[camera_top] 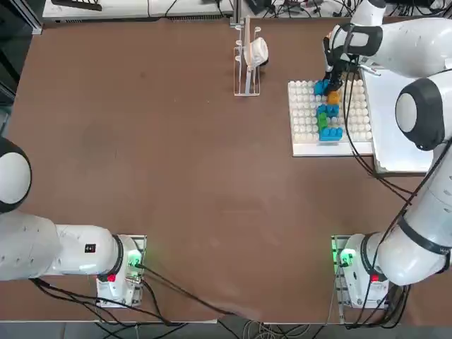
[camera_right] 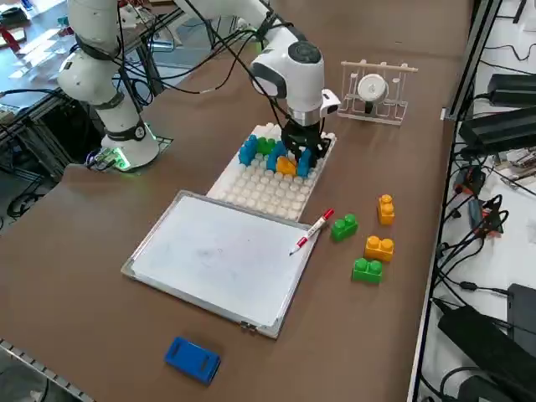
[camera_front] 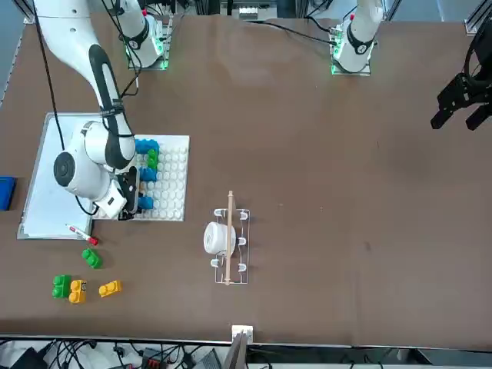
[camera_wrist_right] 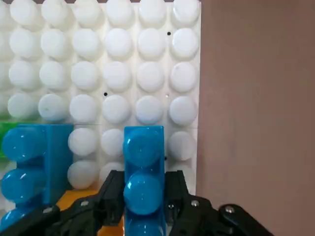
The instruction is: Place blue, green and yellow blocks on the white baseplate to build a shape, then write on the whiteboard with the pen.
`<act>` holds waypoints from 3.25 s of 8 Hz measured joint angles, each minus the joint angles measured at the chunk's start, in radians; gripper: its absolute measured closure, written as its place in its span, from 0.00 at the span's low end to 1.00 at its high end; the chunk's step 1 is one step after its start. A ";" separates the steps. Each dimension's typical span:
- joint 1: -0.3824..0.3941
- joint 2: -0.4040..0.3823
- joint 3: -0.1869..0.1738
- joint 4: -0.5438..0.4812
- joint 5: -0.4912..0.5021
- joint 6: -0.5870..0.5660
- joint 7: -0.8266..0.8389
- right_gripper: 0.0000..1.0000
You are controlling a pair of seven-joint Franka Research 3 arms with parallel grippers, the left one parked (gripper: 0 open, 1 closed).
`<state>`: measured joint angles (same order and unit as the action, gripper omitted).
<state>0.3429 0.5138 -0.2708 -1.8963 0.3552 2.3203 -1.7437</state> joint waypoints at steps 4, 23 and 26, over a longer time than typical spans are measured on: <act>0.000 -0.001 0.000 -0.001 0.000 0.002 0.000 0.58; 0.025 -0.160 -0.010 0.028 -0.005 -0.116 0.189 0.00; 0.018 -0.183 -0.110 0.084 -0.018 -0.118 0.199 0.00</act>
<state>0.3604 0.3312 -0.3809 -1.8123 0.3373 2.2025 -1.5452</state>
